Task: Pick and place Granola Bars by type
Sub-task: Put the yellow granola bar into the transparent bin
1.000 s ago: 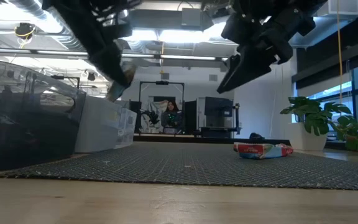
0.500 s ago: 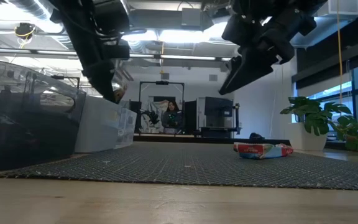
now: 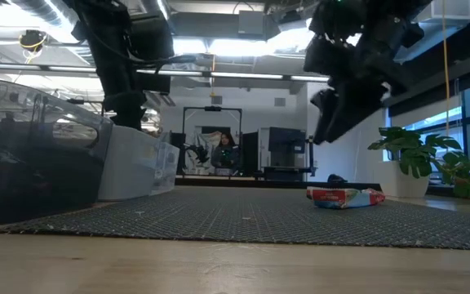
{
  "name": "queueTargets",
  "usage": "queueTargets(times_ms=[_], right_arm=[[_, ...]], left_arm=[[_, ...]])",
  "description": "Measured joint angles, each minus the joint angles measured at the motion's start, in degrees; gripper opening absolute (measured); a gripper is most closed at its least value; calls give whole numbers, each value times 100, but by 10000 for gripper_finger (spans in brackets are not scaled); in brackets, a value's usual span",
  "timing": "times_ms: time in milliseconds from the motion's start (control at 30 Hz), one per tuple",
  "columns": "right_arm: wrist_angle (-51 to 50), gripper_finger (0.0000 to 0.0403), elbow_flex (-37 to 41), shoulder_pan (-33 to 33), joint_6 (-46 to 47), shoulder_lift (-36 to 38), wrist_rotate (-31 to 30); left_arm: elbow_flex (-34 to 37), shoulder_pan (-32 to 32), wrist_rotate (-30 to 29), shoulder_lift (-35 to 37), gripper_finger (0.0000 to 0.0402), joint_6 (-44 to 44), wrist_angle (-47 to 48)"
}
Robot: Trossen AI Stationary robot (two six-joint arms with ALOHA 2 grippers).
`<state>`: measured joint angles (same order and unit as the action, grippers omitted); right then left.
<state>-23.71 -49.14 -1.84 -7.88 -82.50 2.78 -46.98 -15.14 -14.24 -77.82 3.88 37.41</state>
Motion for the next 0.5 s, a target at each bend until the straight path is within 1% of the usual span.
queueTargets(times_ms=[300, 500], right_arm=[[109, 200, 647, 216, 1, 0, 40], [237, 200, 747, 400, -34, -2, 131]], left_arm=[[0, 2, 0, 0, 106, -11, -37], [0, 2, 0, 0, 130, 53, -37]])
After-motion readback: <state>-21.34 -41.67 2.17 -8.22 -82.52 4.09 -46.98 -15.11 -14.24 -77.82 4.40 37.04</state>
